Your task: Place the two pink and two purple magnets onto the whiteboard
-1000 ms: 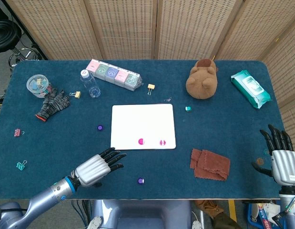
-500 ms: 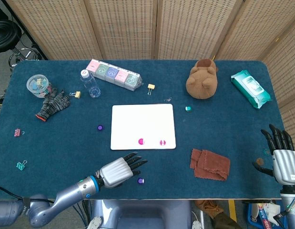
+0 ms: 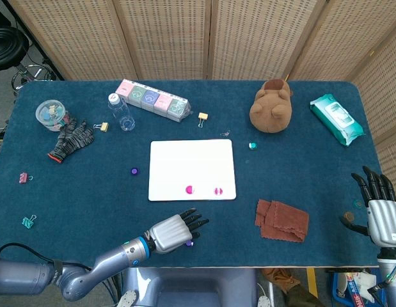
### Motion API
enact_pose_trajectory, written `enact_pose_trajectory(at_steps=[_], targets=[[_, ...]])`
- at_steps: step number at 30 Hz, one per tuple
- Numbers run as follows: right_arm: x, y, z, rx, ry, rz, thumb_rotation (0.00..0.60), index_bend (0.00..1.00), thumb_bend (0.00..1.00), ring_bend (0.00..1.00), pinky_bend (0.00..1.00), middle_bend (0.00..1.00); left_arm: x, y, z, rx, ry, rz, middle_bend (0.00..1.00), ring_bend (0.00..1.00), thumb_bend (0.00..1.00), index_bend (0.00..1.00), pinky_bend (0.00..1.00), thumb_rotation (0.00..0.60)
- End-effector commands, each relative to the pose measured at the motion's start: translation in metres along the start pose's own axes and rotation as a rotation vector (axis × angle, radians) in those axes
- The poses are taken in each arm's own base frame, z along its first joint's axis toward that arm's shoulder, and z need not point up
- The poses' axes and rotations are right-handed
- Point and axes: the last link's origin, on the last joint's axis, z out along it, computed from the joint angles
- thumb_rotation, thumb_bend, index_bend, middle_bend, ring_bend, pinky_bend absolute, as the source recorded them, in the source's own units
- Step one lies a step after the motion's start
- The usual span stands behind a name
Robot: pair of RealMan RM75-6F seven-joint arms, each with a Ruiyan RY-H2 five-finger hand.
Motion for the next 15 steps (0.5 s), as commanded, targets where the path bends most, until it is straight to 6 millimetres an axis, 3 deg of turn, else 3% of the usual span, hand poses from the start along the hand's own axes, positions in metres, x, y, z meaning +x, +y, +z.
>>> enact_pose_trajectory(at_steps=[1,15], targets=[[0.000,0.001,0.000,-0.004,0.001,0.004,0.600,0.11,0.00,0.00,0.00,0.00,0.000,0.005,0.010,-0.009,-0.011,0.020,0.00,0.00,0.23,0.34,0.00,0.600],[0.002,0.004,0.002,-0.013,0.005,0.015,0.600,0.12,0.00,0.00,0.00,0.00,0.002,0.012,0.032,0.017,-0.041,0.009,0.00,0.00,0.23,0.34,0.00,0.600]])
